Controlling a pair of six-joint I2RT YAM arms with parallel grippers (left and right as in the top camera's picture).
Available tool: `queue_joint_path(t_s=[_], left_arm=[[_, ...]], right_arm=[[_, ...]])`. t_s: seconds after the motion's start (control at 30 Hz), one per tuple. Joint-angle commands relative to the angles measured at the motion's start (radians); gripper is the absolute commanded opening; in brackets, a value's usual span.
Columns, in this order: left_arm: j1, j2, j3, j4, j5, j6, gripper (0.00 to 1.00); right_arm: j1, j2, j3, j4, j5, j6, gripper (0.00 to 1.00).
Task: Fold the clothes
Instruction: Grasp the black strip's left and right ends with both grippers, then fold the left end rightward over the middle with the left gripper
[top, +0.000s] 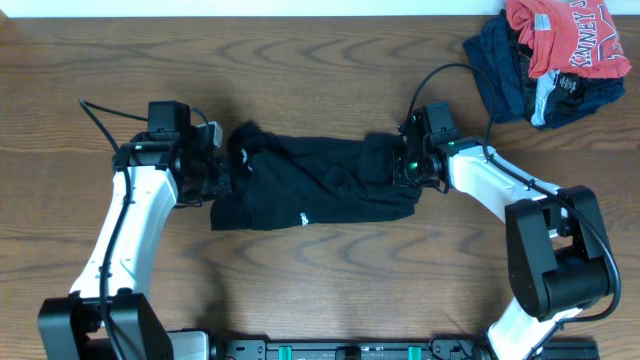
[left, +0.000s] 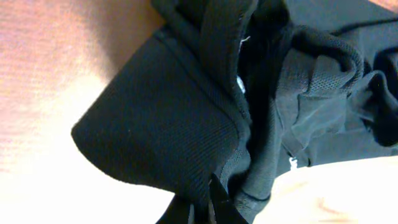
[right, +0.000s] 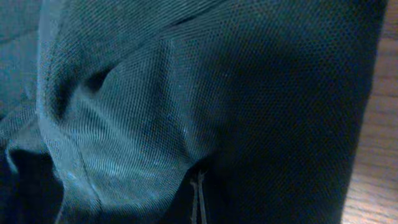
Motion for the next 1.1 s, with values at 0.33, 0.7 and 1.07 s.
queue_joint_path(t_s=[0.33, 0.7, 1.07], left_arm=[[-0.254, -0.032, 0.077, 0.078, -0.025, -0.088, 0.06], [-0.518, -0.028, 0.077, 0.326, -0.025, -0.172, 0.06], [-0.642, 0.042, 0.077, 0.537, -0.025, -0.209, 0.06]], right_arm=[[0.005, 0.121, -0.021, 0.032, -0.013, 0.032, 0.01], [0.005, 0.121, -0.021, 0.033, -0.013, 0.037, 0.01], [0.001, 0.121, -0.021, 0.051, -0.013, 0.05, 0.01]])
